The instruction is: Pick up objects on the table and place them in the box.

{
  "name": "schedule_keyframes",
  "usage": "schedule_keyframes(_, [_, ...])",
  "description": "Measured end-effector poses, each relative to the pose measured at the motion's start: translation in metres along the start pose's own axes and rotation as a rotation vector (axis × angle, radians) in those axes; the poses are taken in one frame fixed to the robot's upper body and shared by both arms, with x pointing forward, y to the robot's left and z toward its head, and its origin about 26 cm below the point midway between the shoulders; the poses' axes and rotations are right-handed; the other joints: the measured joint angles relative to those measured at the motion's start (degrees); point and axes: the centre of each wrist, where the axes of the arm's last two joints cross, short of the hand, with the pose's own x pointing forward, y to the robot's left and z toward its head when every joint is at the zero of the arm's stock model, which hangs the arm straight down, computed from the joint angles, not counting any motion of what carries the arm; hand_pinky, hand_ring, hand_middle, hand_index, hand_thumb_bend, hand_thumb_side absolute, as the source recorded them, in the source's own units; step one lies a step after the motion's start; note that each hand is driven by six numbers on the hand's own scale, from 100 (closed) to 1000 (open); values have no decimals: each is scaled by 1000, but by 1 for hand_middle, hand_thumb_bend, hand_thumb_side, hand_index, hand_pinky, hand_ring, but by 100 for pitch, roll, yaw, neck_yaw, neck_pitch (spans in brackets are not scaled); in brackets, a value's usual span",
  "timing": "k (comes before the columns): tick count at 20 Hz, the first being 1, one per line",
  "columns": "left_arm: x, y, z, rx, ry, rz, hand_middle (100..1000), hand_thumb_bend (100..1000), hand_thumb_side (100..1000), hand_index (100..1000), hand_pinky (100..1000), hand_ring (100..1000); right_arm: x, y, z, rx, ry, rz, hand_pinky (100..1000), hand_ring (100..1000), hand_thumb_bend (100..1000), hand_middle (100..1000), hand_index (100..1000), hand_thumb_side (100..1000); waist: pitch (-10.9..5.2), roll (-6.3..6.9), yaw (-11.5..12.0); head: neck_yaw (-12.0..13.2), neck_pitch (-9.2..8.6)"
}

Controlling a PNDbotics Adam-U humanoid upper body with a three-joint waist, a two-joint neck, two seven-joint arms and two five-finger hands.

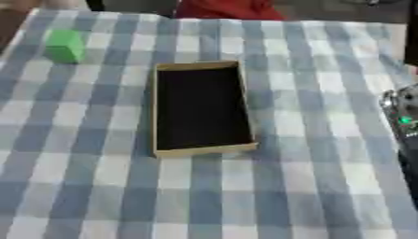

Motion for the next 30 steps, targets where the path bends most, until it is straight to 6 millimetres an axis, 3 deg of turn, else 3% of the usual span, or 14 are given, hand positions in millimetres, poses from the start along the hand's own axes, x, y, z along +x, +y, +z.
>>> schedule_keyframes(9, [-1, 4, 4, -14, 7, -33, 740, 120, 882, 863, 745, 763, 0, 0, 0, 2, 0, 1, 780, 753, 100, 749, 789, 1000, -3, 13, 4, -101, 55])
schedule_keyframes(17, [-1, 15, 8, -65, 18, -144, 740, 109, 872, 863, 745, 764, 0, 0, 0, 2, -2, 3, 781, 753, 100, 749, 789, 1000, -17, 90, -107, 41, 115])
schedule_keyframes(24, [4, 28, 0, -126, -5, -285, 744, 126, 836, 862, 746, 767, -2, -1, 2, 8, 1, 13, 781, 753, 100, 750, 789, 1000, -85, 128, -201, 85, 201])
schedule_keyframes(30, [9, 36, -8, -164, -17, -426, 746, 133, 816, 862, 747, 770, -4, -3, 5, 16, 7, 25, 782, 755, 100, 751, 791, 1000, -171, 106, -125, 115, 289])
